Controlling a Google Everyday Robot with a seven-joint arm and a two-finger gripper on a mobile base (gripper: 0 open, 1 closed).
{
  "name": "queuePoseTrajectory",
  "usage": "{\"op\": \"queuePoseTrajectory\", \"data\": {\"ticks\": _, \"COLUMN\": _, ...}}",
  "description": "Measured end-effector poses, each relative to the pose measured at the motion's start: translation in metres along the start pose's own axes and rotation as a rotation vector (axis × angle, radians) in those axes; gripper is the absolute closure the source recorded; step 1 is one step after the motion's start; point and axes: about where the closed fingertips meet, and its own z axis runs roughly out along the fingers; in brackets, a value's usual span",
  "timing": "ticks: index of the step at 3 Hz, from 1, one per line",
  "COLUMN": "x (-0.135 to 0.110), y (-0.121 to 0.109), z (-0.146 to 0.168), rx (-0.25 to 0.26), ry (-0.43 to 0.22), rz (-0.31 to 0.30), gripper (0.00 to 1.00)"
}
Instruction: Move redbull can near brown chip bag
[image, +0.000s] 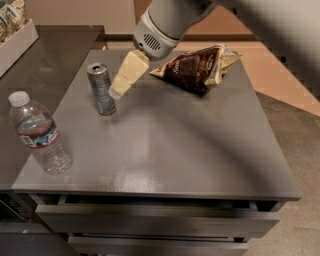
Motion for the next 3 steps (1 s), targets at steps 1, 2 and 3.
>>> {"op": "queuePoseTrajectory", "data": {"ticks": 1, "x": -0.028, "y": 0.000, "z": 0.024, "rx": -0.010, "ry": -0.007, "rz": -0.025, "gripper": 0.00}}
{"op": "queuePoseTrajectory", "data": {"ticks": 2, "x": -0.045, "y": -0.001, "z": 0.045, "rx": -0.015, "ry": -0.026, "rz": -0.045, "gripper": 0.00}}
{"op": "queuePoseTrajectory", "data": {"ticks": 3, "x": -0.067, "y": 0.000, "z": 0.075, "rx": -0.044, "ry": -0.046, "rz": -0.088, "gripper": 0.00}}
